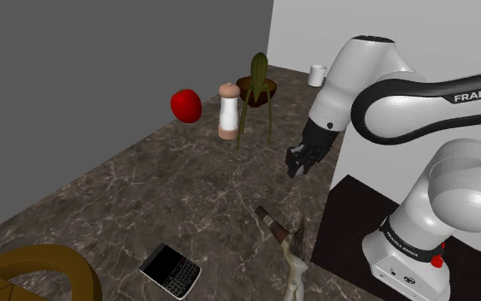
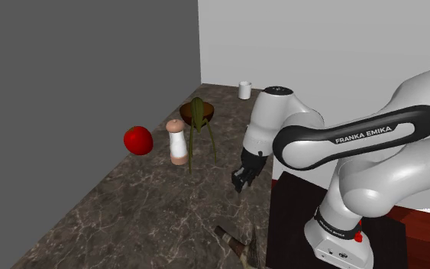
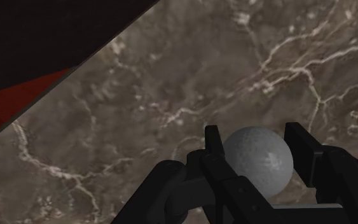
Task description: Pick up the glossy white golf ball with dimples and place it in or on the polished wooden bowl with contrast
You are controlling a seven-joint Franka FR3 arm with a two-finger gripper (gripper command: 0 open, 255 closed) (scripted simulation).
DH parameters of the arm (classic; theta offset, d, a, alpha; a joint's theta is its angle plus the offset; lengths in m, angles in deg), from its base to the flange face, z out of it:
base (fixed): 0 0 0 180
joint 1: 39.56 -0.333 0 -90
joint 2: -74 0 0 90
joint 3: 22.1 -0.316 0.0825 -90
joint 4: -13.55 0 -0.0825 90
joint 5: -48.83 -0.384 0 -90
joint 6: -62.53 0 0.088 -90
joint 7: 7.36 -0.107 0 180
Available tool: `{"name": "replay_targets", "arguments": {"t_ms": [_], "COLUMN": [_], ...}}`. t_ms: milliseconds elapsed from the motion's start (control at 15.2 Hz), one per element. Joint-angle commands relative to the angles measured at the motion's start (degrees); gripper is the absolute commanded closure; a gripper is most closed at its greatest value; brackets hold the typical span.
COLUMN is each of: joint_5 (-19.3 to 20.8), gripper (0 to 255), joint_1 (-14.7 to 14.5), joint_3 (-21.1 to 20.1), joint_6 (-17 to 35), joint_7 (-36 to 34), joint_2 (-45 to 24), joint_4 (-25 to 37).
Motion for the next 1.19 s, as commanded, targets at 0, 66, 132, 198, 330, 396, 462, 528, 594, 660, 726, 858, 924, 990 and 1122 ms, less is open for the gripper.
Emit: {"name": "replay_targets", "arguments": {"t_ms": [0, 66, 132, 198, 330, 396, 462, 528, 594, 660, 726, 858, 924, 990, 1122], "joint_5": [0.57, 0.85, 1.13, 1.39, 1.92, 2.17, 2.42, 2.66, 2.9, 3.13, 3.36, 3.8, 4.02, 4.23, 4.63], "gripper": [255, 255, 255, 255, 255, 255, 255, 255, 255, 255, 255, 255, 255, 255, 255], "joint_1": [0.23, 0.36, 0.48, 0.6, 0.84, 0.96, 1.07, 1.18, 1.29, 1.4, 1.51, 1.72, 1.81, 1.91, 2.1], "joint_3": [0.41, 0.63, 0.84, 1.05, 1.46, 1.67, 1.87, 2.07, 2.27, 2.46, 2.66, 3.03, 3.22, 3.4, 3.76], "joint_6": [-2.14, -3.14, -4.13, -5.09, -6.97, -7.89, -8.79, -9.67, -10.55, -11.41, -12.25, -13.91, -14.72, -15.52, -17.09], "joint_7": [-0.21, -0.3, -0.38, -0.46, -0.61, -0.69, -0.76, -0.83, -0.9, -0.97, -1.04, -1.18, -1.25, -1.31, -1.45], "joint_2": [1.03, 1.48, 1.9, 2.28, 2.97, 3.27, 3.54, 3.79, 4.01, 4.21, 4.39, 4.68, 4.79, 4.88, 5.01], "joint_4": [1.11, 1.67, 2.25, 2.84, 4.06, 4.69, 5.33, 5.97, 6.63, 7.3, 7.98, 9.36, 10.06, 10.78, 12.23]}}
